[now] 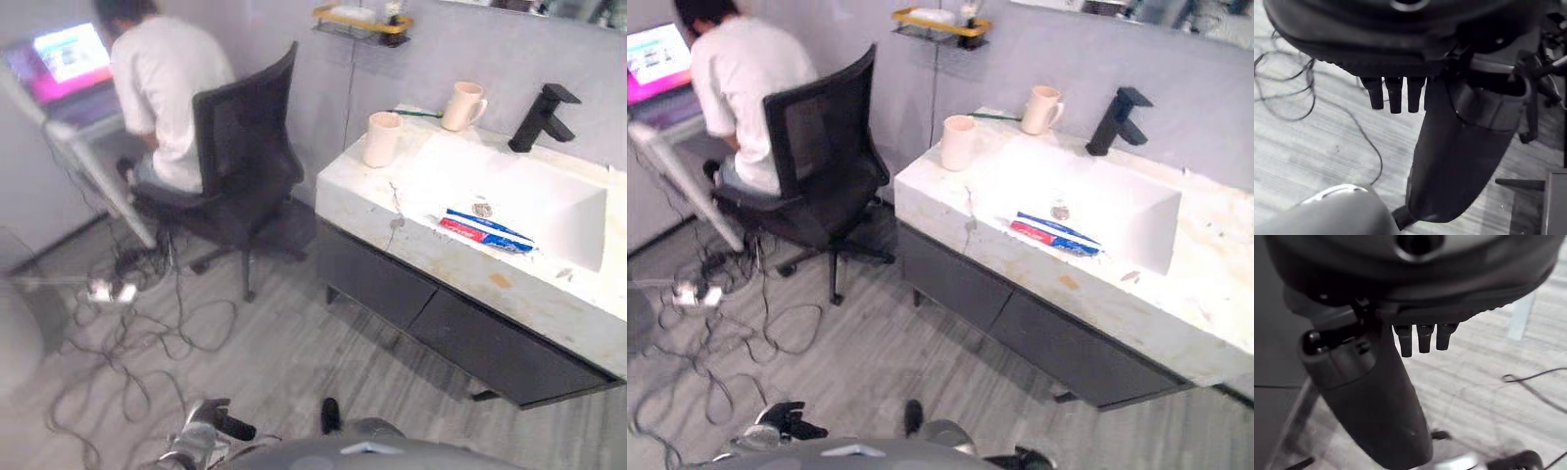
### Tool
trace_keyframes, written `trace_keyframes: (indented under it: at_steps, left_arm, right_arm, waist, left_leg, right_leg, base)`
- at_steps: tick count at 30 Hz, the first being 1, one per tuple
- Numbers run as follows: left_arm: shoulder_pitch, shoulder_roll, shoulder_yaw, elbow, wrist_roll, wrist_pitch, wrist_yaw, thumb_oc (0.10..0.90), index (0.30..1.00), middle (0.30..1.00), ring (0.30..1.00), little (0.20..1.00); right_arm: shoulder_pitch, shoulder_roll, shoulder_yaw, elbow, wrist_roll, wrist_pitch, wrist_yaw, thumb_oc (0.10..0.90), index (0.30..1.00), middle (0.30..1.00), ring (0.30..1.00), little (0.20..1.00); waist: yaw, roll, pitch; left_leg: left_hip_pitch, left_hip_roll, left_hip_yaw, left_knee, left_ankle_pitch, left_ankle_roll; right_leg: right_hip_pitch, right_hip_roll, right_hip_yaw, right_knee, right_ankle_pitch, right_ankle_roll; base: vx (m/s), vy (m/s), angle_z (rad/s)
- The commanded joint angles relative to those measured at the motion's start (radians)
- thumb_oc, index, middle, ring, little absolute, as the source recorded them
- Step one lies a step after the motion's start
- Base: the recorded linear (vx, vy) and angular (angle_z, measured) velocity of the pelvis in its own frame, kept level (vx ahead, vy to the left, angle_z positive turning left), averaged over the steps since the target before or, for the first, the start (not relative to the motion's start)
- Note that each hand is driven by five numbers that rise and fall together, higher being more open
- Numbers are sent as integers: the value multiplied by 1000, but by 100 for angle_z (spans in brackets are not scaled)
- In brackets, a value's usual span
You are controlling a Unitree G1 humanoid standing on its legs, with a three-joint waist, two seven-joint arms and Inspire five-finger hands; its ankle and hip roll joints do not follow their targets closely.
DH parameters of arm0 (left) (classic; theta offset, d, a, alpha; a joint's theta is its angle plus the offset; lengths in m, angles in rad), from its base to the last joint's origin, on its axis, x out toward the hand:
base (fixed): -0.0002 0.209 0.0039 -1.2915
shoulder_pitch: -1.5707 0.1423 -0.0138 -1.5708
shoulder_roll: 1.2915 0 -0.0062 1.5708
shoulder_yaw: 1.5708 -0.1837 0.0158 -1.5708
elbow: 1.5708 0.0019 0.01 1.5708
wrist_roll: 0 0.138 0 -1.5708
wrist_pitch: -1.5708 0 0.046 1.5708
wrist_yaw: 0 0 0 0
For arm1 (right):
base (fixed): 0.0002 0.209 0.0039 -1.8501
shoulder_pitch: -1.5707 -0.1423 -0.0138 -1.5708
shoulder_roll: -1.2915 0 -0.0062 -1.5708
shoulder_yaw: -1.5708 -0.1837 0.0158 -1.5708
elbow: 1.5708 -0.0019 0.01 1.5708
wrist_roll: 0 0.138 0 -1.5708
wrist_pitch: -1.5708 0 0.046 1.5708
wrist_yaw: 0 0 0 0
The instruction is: Organize the bathroom.
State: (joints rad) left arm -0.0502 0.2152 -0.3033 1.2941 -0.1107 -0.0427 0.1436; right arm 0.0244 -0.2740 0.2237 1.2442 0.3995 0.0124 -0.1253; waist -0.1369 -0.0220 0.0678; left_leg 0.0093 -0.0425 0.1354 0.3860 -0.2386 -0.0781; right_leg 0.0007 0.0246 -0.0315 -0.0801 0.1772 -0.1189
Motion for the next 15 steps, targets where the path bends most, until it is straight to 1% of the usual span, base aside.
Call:
trace_keyframes:
  at_steps: [1,2,3,5,6,8,9,11,12,13,14,15]
  left_arm:
    - [-49,40,-25,-34,-49,-44,42,800,900,900,900,900]
    - [-42,35,-17,-37,-71,-41,47,800,900,900,900,900]
    - [-43,36,-10,-36,-59,-37,35,800,900,900,900,900]
    - [-43,36,-10,-32,-48,-34,26,800,900,900,900,900]
    - [-35,40,-17,-24,-17,-30,8,800,900,900,900,900]
    - [-25,45,-12,-17,-33,-30,15,800,900,900,900,900]
    - [-21,53,2,-12,-62,-29,18,800,900,900,900,900]
    - [-28,59,10,-6,-39,-29,9,800,900,900,900,900]
    - [-33,59,3,0,-35,-27,9,800,900,900,900,900]
    - [-37,58,4,12,-29,-28,6,800,900,900,900,900]
    - [-37,59,4,16,-31,-30,6,800,900,900,900,900]
    - [-38,60,1,20,-50,-32,6,800,900,900,900,900]
  right_arm:
    - [-85,-14,48,4,-34,-40,-21,800,900,900,900,900]
    - [-96,-13,59,12,-51,-43,-20,800,900,900,900,900]
    - [-98,-12,54,15,-42,-42,-28,800,900,900,900,900]
    - [-99,-10,51,18,-28,-36,-34,800,900,900,900,900]
    - [-95,-6,33,23,-21,-34,-35,800,900,900,900,900]
    - [-94,2,28,23,-89,-36,-21,800,900,900,900,900]
    - [-89,9,36,18,-142,-33,-18,800,900,900,900,900]
    - [-72,13,33,15,-81,-34,-21,800,900,900,900,900]
    - [-71,16,21,16,-86,-35,-25,800,900,900,900,900]
    - [-68,20,11,24,-97,-42,-25,800,900,900,900,900]
    - [-67,21,8,28,-99,-45,-24,800,900,900,900,900]
    - [-65,22,3,32,-105,-47,-28,800,900,900,900,900]
  waist:
    - [45,-57,78]
    - [56,-50,74]
    - [56,-43,64]
    - [56,-34,59]
    - [51,-26,53]
    - [54,-22,53]
    - [57,-17,58]
    - [55,-15,53]
    - [56,-15,50]
    - [58,-16,43]
    - [60,-15,41]
    - [56,-15,35]
  left_leg:
    - [-61,-30,-132,-328,246,81]
    - [-56,-56,-180,-333,238,102]
    - [-33,-57,-177,-377,243,106]
    - [-2,-54,-182,-423,253,108]
    - [33,-42,-161,-452,254,106]
    - [53,-17,-108,-453,244,101]
    - [71,14,-56,-456,236,99]
    - [77,44,-20,-462,232,102]
    - [77,54,-10,-464,233,101]
    - [78,70,8,-467,234,97]
    - [80,80,15,-470,235,93]
    - [83,105,20,-473,235,81]
  right_leg:
    - [23,5,63,3,-66,193]
    - [12,22,103,9,-73,187]
    - [1,29,95,8,-73,188]
    - [-9,33,87,17,-72,192]
    - [-39,15,40,53,-73,207]
    - [-58,-25,-31,100,-84,224]
    - [-62,-55,-57,146,-107,235]
    - [-49,-84,-52,166,-128,244]
    - [-41,-110,-56,164,-124,253]
    - [-28,-146,-62,148,-106,265]
    - [-22,-165,-62,139,-93,270]
    - [-13,-200,-40,106,-58,283]
  base:
    - [178,121,-202]
    - [192,106,-235]
    - [150,79,-236]
    - [130,38,-149]
    - [146,5,-51]
    - [119,-46,-40]
    - [78,-120,-82]
    - [72,-198,-127]
    - [73,-256,-88]
    - [73,-237,-44]
    - [119,-361,-23]
    - [134,-370,-28]
